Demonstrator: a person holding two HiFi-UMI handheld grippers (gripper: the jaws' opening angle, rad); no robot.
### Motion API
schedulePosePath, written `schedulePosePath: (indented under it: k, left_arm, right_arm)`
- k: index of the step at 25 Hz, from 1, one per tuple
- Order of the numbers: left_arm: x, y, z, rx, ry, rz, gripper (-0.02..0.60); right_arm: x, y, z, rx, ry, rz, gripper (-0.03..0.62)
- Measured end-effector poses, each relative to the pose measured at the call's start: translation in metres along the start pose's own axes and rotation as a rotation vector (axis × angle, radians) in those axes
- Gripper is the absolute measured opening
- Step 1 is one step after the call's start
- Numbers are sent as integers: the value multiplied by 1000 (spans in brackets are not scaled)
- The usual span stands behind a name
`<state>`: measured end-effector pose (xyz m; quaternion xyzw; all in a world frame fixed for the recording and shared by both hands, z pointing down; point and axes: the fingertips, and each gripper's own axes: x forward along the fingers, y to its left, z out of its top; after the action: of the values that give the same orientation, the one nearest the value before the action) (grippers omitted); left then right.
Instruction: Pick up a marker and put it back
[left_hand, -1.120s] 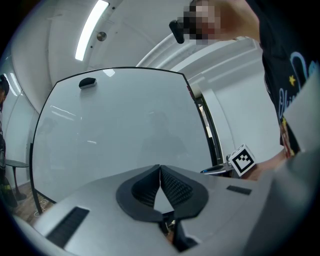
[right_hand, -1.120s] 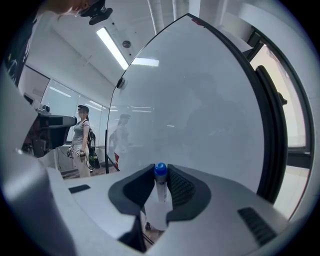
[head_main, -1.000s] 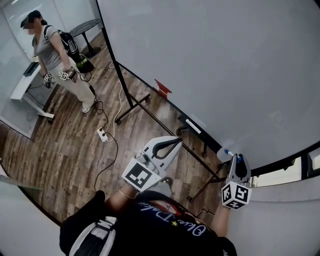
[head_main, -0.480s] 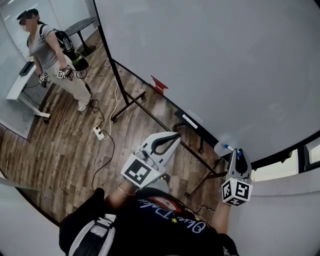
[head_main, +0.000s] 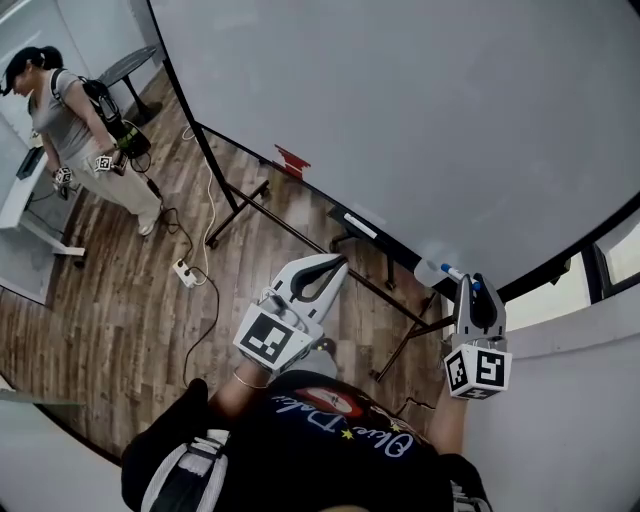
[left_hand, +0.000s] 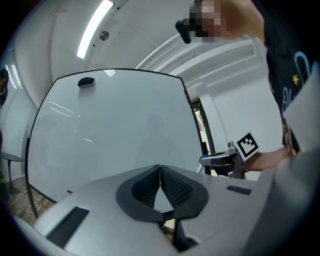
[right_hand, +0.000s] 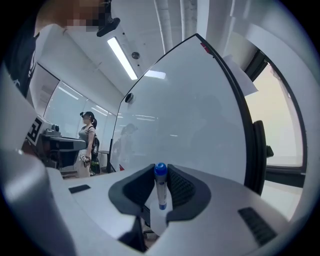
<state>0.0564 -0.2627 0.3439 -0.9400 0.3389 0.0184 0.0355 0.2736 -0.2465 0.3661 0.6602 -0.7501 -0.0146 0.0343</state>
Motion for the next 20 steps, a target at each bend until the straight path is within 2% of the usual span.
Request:
schedulePosePath:
  k: [9,20]
  left_arm:
    - [-5,-16,2,-9,5,-24,3]
    - [-12,-50,2,-11,15,-77,3]
  right_arm:
    - [-36,9,34,-1,-58,8,75]
    - [-90,16,43,6,-88,33,75]
